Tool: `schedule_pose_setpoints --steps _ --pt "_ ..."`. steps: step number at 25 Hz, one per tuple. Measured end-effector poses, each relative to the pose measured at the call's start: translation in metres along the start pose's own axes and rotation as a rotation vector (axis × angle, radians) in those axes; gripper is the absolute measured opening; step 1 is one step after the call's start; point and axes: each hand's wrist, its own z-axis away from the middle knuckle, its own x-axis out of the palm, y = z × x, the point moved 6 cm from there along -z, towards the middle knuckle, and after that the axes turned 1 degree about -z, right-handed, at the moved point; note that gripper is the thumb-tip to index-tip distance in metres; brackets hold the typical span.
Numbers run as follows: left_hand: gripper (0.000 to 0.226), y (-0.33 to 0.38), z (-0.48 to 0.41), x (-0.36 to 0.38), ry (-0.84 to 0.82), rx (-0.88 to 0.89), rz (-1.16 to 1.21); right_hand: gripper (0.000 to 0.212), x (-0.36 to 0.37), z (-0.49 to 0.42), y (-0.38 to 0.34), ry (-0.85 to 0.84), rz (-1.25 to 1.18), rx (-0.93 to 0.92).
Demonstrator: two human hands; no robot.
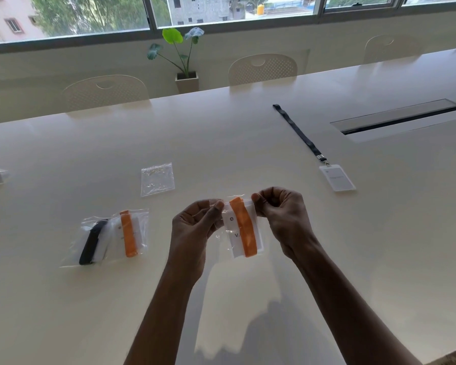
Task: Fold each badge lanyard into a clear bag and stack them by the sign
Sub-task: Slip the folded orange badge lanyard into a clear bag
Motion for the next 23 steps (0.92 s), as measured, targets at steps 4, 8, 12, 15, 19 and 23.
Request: schedule_pose_setpoints --steps 4,8,12,15,19,23 --pt "0.006 0.004 -0.001 -0.015 -0.003 -0.036 -0.093 0.011 0.008 0.002 -0.010 -0.041 0.096 -0.062" --pt "0.018 0.018 -0.001 -0.029 0.087 0.010 -0.206 0.007 0.018 0.001 -0.013 -0.071 0.157 -0.086" --pt "0.016 0.025 -0.001 -0.039 0.142 0.090 -0.317 0.012 0.034 -0.001 -0.004 -0.056 0.222 -0.074" --pt "0.017 0.021 0.000 -0.052 0.156 0.047 -0.304 0.017 0.045 -0.001 0.002 -0.050 0.244 -0.065" --pt "0.024 0.016 0.004 -0.072 0.050 -0.114 -0.197 0.017 0.060 0.000 0.007 -0.051 0.232 -0.058" --pt "0.028 0.029 0.007 -0.085 0.025 -0.077 -0.187 0.015 0.077 0.000 0.005 -0.074 0.228 -0.066"
